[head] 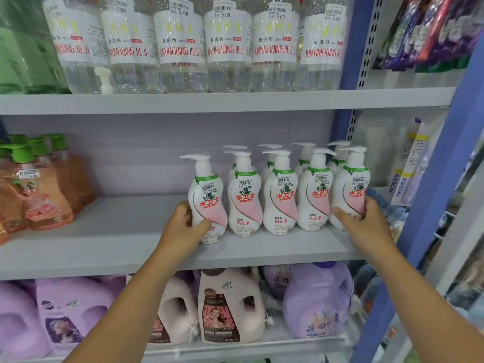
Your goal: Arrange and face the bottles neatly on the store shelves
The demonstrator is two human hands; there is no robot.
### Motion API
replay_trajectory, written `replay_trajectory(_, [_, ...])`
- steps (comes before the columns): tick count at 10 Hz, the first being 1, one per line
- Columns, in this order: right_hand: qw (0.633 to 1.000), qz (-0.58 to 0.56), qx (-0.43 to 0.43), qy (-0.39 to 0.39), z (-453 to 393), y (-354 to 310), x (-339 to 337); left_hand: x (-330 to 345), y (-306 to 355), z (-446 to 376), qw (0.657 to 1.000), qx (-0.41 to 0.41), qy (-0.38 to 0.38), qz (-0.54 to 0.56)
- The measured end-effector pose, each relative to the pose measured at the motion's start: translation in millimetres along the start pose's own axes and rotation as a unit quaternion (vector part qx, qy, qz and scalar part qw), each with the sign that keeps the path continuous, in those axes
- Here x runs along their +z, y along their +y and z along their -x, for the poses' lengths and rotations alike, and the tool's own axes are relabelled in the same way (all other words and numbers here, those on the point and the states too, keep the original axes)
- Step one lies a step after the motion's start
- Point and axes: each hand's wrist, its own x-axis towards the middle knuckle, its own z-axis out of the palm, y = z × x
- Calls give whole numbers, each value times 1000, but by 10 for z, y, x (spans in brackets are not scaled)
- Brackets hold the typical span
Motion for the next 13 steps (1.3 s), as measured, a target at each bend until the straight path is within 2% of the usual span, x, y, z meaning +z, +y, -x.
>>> replay_trajectory(1, [1000, -6, 2, -3, 14, -16, -5, -34, -7, -24, 1000, -8, -15, -16])
replay_trajectory(4, [1000, -5, 0, -8, 18, -32, -17, -103, -130, -60, 997, 48, -60, 14])
replay_trajectory(9, [1000, 9, -7, -24, -67, 68, -31, -4, -162, -48, 998, 33, 17, -55])
replay_trajectory(10, [1000, 17, -16, -7, -47, 61, -9, 11, -125, -5, 997, 34, 17, -70])
replay_trajectory(11, [999, 29, -24, 18, 51, 21, -15, 25, -64, 91, 990, 49, -3, -130])
replay_trajectory(12, [999, 40, -27, 8, 185, 22, -73, 31, -20, 194, 989, 51, -10, -142])
replay_trajectory(13, [999, 24, -36, -2, 410, -41, -132, -58, -21, 327, 993, 13, 27, -114])
